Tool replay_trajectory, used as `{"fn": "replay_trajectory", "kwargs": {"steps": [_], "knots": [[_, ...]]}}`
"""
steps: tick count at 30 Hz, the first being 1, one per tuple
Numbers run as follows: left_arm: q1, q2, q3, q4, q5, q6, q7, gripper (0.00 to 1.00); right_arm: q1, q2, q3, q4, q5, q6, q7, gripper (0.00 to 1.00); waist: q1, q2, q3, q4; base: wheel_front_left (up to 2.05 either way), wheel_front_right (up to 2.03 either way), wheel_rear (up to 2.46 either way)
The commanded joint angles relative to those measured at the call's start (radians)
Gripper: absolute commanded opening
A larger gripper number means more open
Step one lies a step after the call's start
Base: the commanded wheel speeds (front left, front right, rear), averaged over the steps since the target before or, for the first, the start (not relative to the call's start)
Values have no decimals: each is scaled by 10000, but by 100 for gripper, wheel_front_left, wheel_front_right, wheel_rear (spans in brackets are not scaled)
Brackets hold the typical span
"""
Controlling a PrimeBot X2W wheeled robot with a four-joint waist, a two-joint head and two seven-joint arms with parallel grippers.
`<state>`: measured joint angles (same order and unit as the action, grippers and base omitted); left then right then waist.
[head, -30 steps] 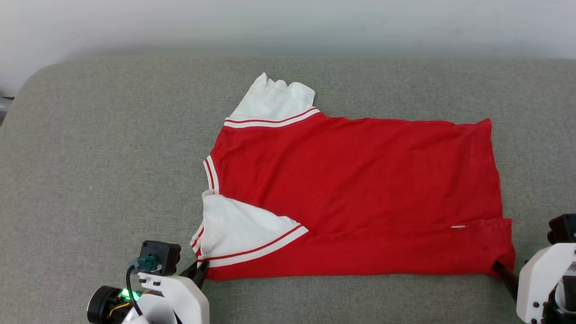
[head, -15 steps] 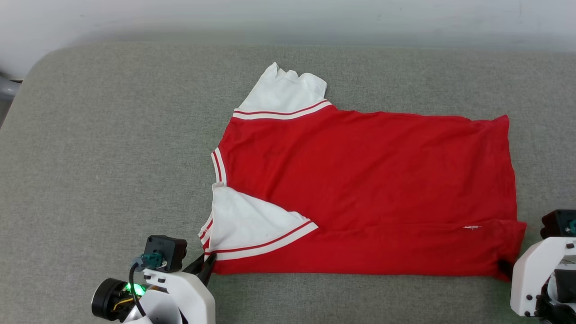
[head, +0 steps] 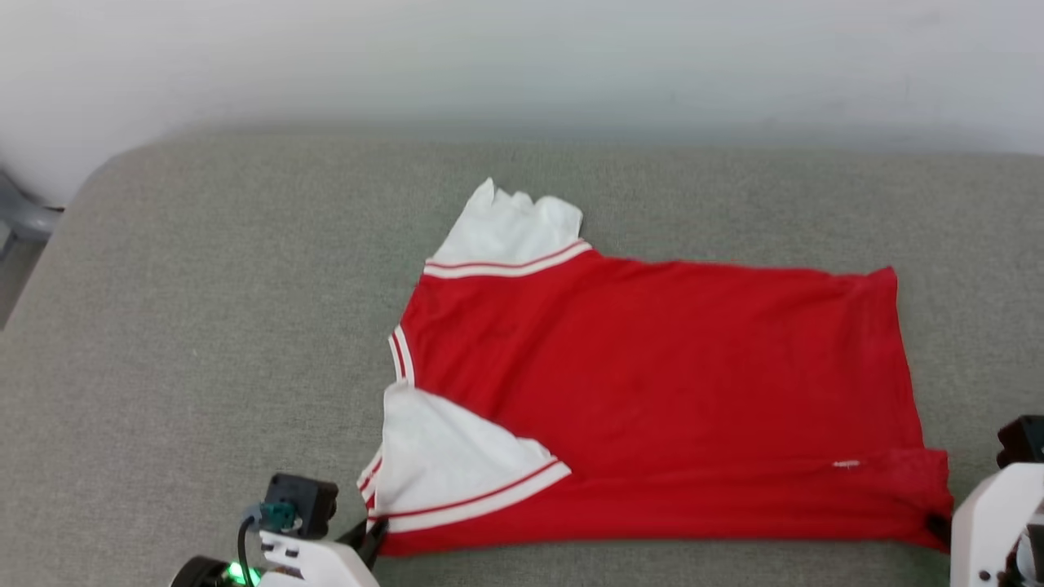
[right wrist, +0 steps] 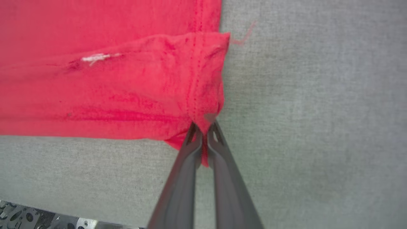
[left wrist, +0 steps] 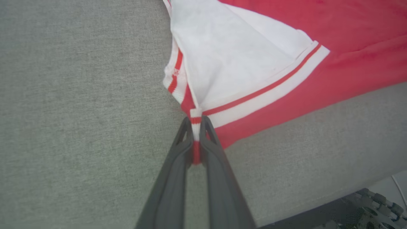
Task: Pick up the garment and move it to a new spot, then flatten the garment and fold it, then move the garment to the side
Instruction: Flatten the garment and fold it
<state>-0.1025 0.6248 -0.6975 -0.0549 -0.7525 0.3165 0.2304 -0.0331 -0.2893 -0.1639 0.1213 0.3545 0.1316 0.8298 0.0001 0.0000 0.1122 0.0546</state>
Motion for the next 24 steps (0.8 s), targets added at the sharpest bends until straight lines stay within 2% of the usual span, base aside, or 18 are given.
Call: {"fn": "replay_trajectory", "kwargs": {"steps": [1, 5, 12, 24], "knots": [[225, 76, -4, 7, -85, 43, 26, 0, 260, -141, -97, -136, 76, -19, 88, 0, -1, 0, -224, -30, 0, 0, 0], [654, 197, -150, -104, -232, 90, 185, 0, 828, -174, -240, -602, 156, -19, 519, 0, -1, 0, -436, -42, 0, 0, 0], [1001, 71, -319, 134, -322, 34, 97, 0, 1571, 65, -470, -1024, 37, -19, 987, 0, -1, 0, -435, -54, 0, 0, 0], [561, -274, -533, 1272, -263, -397, -97, 0, 1279, 389, -222, -177, -106, -18, 592, 0, -1, 0, -143, -87, 0, 0, 0]]}}
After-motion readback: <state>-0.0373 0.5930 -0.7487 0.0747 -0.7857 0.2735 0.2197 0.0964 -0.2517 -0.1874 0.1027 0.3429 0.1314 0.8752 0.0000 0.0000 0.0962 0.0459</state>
